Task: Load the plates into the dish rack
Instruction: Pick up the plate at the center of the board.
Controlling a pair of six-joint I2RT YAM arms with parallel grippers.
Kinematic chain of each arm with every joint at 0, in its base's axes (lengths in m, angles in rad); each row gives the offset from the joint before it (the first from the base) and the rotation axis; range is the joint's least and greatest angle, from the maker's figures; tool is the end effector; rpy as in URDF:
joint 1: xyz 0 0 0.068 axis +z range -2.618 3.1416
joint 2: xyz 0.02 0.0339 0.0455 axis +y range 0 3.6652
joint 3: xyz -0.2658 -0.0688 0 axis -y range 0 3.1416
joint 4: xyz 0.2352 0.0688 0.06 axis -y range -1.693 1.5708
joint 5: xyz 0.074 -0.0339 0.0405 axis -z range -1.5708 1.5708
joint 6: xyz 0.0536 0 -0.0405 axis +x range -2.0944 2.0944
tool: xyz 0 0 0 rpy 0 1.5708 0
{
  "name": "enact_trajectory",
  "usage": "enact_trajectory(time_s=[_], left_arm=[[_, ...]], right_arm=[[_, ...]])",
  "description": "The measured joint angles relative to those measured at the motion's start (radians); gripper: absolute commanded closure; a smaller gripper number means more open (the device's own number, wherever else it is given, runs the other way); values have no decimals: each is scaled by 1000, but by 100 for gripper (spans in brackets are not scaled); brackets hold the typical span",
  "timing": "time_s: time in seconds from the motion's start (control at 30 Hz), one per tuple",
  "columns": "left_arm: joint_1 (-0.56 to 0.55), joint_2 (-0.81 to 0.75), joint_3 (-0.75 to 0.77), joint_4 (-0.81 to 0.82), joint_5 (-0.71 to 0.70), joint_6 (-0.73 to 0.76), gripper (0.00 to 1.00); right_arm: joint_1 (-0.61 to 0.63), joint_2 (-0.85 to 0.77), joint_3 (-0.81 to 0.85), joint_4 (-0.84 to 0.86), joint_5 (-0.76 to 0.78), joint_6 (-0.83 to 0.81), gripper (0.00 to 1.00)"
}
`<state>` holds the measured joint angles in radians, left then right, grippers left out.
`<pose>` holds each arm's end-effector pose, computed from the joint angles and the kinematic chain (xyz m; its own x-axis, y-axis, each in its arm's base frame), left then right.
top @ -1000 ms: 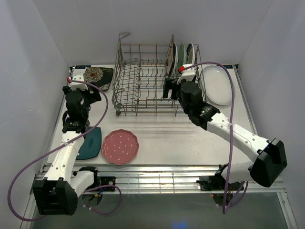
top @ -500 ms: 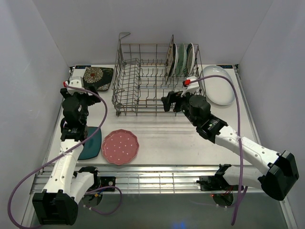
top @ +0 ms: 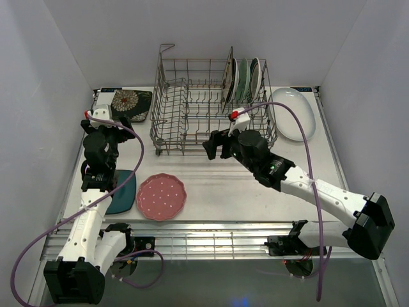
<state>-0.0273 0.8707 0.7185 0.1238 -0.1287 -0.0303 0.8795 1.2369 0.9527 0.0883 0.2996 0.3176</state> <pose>0.2175 0.0009 0.3368 -0.0253 -0.0294 -0.9992 -0.1020 0.9944 -0.0266 0.2024 0.2197 0.3319 -0.2901 0.1174 -0.9498 -0.4852 0.8374 0.2517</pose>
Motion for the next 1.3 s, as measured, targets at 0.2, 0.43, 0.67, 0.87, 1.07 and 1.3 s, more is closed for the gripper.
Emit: enact_trajectory(time_s=[0.2, 0.43, 0.67, 0.87, 1.07, 1.3], left_arm=[[0, -2, -4, 3, 8, 0, 2], [0, -22, -4, 5, 12, 1, 2], [0, -29, -4, 5, 21, 2, 2], [0, -31, -4, 4, 30, 1, 2], [0, -40, -5, 4, 35, 1, 2], [0, -43, -5, 4, 37, 3, 2]], right_arm=[[51, -60, -56, 30, -25, 40, 8], [105, 65, -53, 34, -72, 71, 7], [160, 212, -33, 22, -109, 112, 1], [182, 291, -33, 64, -125, 163, 4], [213, 381, -32, 95, -127, 212, 6], [232, 459, -31, 111, -143, 261, 20]])
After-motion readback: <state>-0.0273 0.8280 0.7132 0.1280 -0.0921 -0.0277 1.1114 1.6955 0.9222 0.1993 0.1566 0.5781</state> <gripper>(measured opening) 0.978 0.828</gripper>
